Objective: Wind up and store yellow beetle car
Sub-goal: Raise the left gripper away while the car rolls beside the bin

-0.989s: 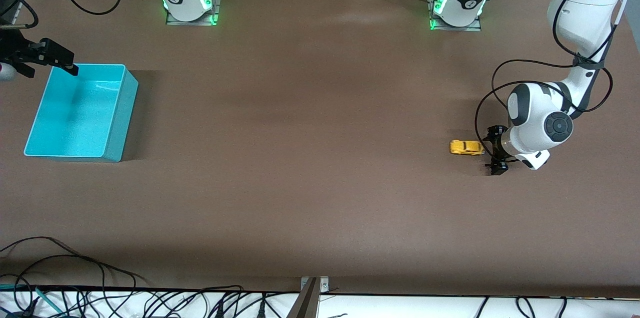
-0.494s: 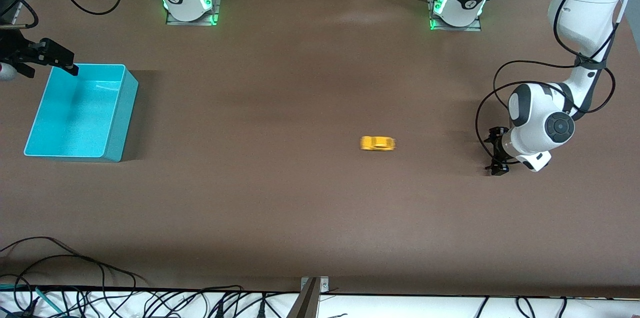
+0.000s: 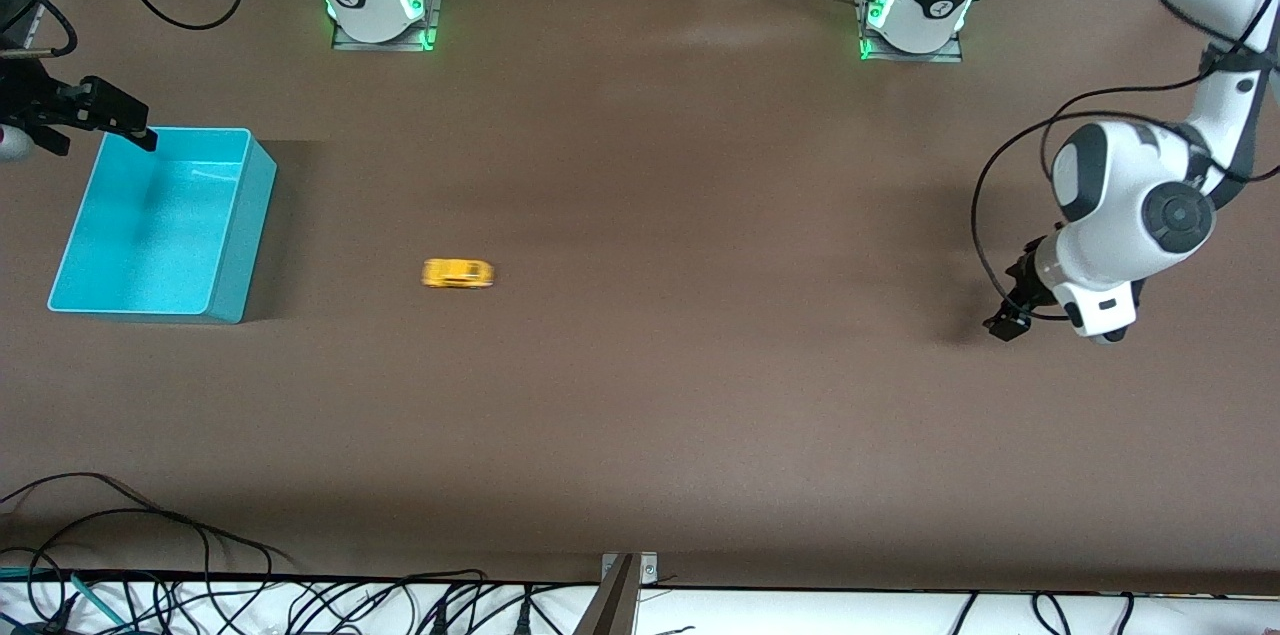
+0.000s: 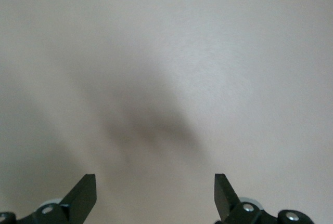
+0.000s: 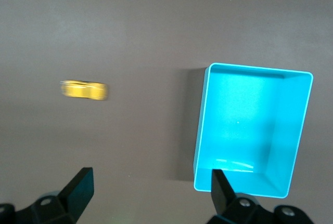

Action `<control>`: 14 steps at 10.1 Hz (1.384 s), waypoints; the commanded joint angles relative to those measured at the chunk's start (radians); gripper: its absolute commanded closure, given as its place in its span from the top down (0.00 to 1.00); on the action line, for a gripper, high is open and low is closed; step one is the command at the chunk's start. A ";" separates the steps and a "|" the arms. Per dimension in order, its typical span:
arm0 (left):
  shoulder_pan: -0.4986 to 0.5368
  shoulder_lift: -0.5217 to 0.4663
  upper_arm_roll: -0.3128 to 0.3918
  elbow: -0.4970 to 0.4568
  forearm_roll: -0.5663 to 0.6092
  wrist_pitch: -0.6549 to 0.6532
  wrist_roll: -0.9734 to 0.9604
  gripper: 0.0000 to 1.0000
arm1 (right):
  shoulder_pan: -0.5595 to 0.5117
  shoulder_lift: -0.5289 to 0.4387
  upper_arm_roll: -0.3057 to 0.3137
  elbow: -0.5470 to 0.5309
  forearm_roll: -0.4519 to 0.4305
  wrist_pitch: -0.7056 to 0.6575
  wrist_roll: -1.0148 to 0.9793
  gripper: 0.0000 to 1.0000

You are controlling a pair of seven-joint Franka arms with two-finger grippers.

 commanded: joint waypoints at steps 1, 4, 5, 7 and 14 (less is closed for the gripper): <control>0.003 -0.089 -0.002 -0.013 0.012 -0.082 0.343 1.00 | -0.003 0.004 0.000 0.023 0.000 -0.018 -0.011 1.00; 0.002 -0.097 -0.020 0.097 0.004 -0.254 0.663 1.00 | -0.004 0.006 0.001 0.023 -0.006 -0.019 -0.011 1.00; 0.002 -0.098 -0.026 0.110 0.000 -0.255 0.715 1.00 | 0.000 0.006 0.003 0.023 -0.006 -0.019 -0.011 1.00; 0.003 -0.120 -0.040 0.110 0.000 -0.258 0.728 1.00 | 0.000 0.006 0.007 0.023 -0.006 -0.019 -0.009 1.00; 0.014 -0.255 -0.063 0.085 -0.005 -0.389 1.027 0.97 | -0.004 0.027 0.004 0.034 -0.003 -0.016 -0.002 1.00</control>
